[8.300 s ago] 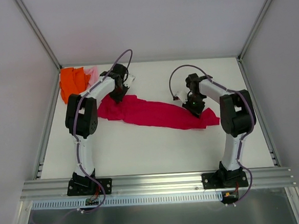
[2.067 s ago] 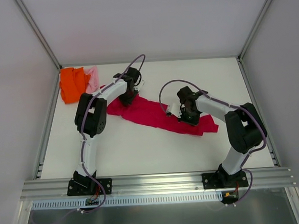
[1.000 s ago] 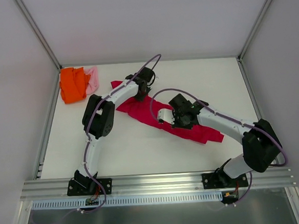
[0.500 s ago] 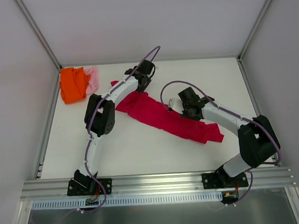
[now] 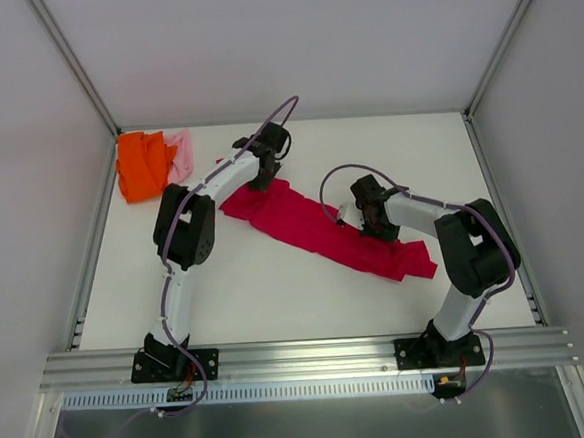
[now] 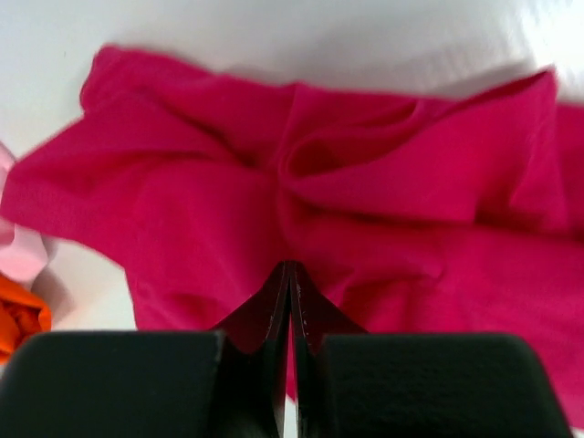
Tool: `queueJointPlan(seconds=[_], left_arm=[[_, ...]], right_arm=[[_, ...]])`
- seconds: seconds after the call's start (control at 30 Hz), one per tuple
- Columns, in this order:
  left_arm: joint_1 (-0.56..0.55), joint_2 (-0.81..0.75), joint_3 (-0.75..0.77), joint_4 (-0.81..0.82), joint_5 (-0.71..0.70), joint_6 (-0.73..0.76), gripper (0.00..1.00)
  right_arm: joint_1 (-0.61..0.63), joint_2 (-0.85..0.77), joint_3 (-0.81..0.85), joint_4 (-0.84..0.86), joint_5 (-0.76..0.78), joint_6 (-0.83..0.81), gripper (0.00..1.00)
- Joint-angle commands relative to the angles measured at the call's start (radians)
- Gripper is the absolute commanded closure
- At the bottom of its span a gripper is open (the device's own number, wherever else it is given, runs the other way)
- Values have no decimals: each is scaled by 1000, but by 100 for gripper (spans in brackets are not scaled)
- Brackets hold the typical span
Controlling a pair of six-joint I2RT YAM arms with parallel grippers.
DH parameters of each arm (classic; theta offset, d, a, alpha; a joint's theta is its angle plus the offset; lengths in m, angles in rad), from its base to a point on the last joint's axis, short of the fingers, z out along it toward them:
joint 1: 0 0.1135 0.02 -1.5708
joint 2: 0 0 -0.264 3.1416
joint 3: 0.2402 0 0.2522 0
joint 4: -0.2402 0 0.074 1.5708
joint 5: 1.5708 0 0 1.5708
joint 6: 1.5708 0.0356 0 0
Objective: Fold and stack the t-shirts
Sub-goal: Rotate the tshirt 90 degrees
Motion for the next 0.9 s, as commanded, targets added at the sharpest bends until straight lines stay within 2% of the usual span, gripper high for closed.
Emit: queueJointPlan(seconds=[0.0, 0.07, 0.13, 0.23, 0.33, 0.4, 0.5, 0.67, 0.73, 0.8, 0.87], left_arm=[[4, -137, -28, -74, -17, -56, 100], [4, -182, -66, -85, 27, -62, 100], [4, -267, -179, -22, 31, -51, 100], [3, -335, -252, 73, 31, -13, 100], [0, -381, -298, 119, 139, 6, 100], [-9, -397, -315, 119, 196, 7, 100], [-22, -391, -322, 98, 291, 13, 100], [-48, -331, -313, 82, 321, -8, 100], [-58, -306, -281, 64, 385, -14, 100], [-69, -270, -258, 38, 402, -25, 100], [-78, -237, -227, 1, 413, -43, 100]], right_arm=[[-12, 9, 53, -32, -4, -21, 99], [-12, 9, 56, -35, -5, -21, 99], [-12, 11, 55, -38, -8, -21, 99], [-15, 19, 52, -10, 8, -15, 99], [-15, -23, 27, 132, 71, 11, 99], [-15, -82, 23, 175, 52, 32, 99], [-15, -153, 43, 177, 19, 58, 99], [-15, -247, 47, 185, -77, 104, 99], [-14, -270, 55, 174, -102, 106, 99], [-15, -273, 63, 145, -125, 106, 99], [-14, -248, 93, 20, -178, 97, 99]])
